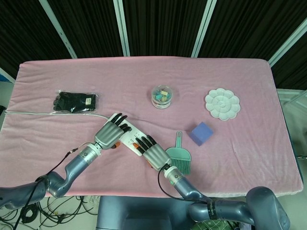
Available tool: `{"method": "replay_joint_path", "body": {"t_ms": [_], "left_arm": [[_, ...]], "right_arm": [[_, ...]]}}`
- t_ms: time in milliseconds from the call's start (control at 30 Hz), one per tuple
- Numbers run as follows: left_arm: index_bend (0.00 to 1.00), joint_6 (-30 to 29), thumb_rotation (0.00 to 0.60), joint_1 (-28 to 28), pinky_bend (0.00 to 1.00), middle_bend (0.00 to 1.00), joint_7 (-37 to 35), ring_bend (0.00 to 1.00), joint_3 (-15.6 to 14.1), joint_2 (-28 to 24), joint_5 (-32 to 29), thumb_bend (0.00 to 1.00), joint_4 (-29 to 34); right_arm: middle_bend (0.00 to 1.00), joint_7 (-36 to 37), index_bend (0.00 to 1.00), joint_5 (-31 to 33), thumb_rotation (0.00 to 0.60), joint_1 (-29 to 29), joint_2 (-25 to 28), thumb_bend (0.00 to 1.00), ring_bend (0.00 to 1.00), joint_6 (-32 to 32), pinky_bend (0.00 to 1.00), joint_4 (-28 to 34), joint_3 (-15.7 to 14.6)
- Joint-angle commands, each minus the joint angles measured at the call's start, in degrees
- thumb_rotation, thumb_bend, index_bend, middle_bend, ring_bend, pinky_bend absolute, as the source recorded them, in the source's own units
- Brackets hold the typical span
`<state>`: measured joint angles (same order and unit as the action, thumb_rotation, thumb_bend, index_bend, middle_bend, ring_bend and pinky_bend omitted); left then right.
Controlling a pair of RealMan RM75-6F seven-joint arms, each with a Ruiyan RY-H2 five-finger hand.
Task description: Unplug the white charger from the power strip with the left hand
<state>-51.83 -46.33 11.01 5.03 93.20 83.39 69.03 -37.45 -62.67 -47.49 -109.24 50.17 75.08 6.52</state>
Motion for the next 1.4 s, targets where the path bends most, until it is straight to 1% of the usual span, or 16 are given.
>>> {"method": "replay_joint_path", "body": {"t_ms": [33,333,767,1400], "left_arm": [[0.30,0.01,0.600,-0.15,0.00,0.31,0.41,0.00,-0.34,0.29,0.25,0.25,-0.57],[0.31,-0.26,0.600,-0.27,0.00,0.31,0.47,0.00,-0.66,0.53,0.41,0.25,-0.52],[0.34,-0.54,0.600,-0.47,0.00,0.36,0.74,0.00,-0.70,1.57,0.13,0.25,-2.01],[0.34,-0.66,0.600,-1.11,0.00,0.36,0.37,0.00,-0.43,3.16,-0.03,0.25,-4.27]], "right_arm": [[0.05,0.12,0.05,0.00,0.600,0.06,0.09,0.54,0.06,0.18,0.05,0.07,0.03],[0.05,-0.54,0.05,0.46,0.600,0.07,0.49,0.54,0.06,0.52,0.05,0.43,-0.08],[0.05,-0.57,0.05,1.33,0.600,0.09,0.60,0.54,0.06,0.47,0.05,0.26,-0.23],[0.05,0.79,0.05,1.05,0.600,0.36,0.20,0.54,0.06,0.07,0.05,-1.52,-0.80]]}}
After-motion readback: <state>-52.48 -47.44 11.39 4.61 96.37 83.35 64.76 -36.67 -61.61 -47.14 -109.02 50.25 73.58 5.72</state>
